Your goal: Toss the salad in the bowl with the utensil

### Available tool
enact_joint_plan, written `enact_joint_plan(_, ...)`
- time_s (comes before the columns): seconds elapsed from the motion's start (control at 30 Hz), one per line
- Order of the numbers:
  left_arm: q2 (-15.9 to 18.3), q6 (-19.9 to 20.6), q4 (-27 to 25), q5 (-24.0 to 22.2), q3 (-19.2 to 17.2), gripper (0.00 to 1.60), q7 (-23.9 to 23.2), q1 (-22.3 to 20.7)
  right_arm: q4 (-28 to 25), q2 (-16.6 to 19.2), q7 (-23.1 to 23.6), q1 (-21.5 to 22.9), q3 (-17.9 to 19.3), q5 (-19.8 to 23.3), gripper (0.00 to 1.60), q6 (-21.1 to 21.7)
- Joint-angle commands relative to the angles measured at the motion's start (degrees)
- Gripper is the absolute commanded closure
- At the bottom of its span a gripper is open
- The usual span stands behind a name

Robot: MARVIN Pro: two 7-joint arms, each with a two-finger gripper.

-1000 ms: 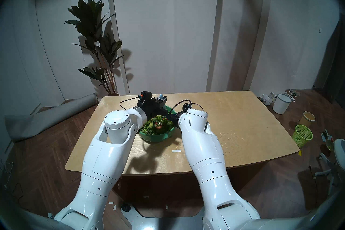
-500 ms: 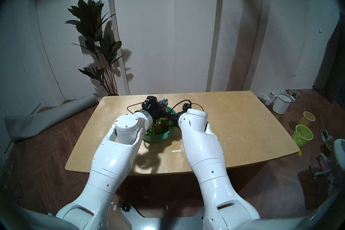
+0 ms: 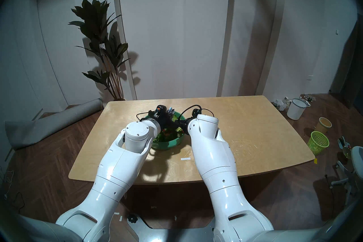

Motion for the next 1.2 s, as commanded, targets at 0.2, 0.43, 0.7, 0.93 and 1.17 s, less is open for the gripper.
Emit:
enact_joint_plan(0.2, 3.4, -0.1, -0.1, 1.9, -2.0, 1.6, 0.5, -1.9, -1.3, -0.2, 0.0, 0.6, 0.0, 0.1, 1.6, 0.0)
enact_joint_plan(0.43, 3.9, 0.7, -2.3, 0.8, -3.4, 1.6, -0.4, -0.7, -1.3, -0.2, -0.1, 0.5, 0.0, 0.1, 1.6, 0.0)
enact_joint_plan(0.7, 3.8, 2.2, -5.2, -0.8, -4.1, 1.6, -2.0, 0.4, -1.3, -0.2, -0.1, 0.5, 0.0, 0.1, 1.6, 0.0)
enact_joint_plan(0.93, 3.3, 3.5, -6.6, -2.0, -3.9, 1.6, -2.8, 1.3, -1.3, -0.2, -0.1, 0.5, 0.0, 0.1, 1.6, 0.0)
enact_joint_plan(1.17, 3.5, 4.6, -9.9, -2.6, -4.1, 1.6, -3.4, 2.6, -1.3, -0.2, 0.0, 0.6, 0.0, 0.1, 1.6, -0.1)
